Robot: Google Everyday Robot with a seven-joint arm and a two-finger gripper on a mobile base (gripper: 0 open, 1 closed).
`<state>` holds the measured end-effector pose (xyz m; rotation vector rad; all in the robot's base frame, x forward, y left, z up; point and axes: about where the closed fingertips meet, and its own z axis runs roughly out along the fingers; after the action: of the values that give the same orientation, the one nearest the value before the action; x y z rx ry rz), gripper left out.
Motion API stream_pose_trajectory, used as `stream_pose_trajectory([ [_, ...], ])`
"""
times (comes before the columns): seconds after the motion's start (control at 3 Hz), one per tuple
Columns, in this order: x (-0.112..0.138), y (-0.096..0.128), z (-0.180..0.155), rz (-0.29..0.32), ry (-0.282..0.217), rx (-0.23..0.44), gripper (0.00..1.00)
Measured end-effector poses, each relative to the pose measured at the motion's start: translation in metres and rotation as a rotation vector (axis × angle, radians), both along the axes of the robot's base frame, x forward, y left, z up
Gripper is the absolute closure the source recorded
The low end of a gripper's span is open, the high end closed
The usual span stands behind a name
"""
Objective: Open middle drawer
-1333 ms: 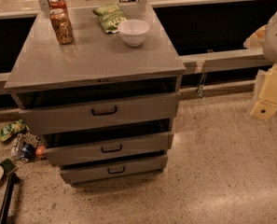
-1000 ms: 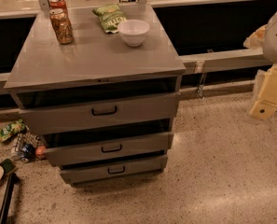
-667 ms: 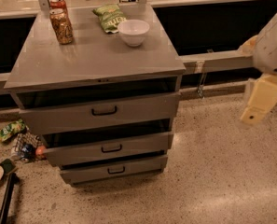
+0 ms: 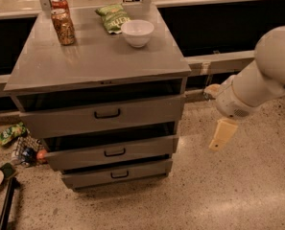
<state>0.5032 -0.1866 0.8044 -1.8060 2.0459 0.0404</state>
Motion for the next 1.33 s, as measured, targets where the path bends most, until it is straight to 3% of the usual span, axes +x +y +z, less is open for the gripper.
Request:
stream_pose_trajectory([
  [0.33,0.014,0.003,-0.006,0.002,-0.038,0.014,0.00],
  [0.67,0.013,0.003,-0.006,0.003,-0.036,0.013,0.00],
  [1.0,0.010,0.016,-0.029,0.001,-0.017,0.061,0.00],
  [1.33,0.001,0.069,-0.118,0.081,0.018,0.213,0.00],
])
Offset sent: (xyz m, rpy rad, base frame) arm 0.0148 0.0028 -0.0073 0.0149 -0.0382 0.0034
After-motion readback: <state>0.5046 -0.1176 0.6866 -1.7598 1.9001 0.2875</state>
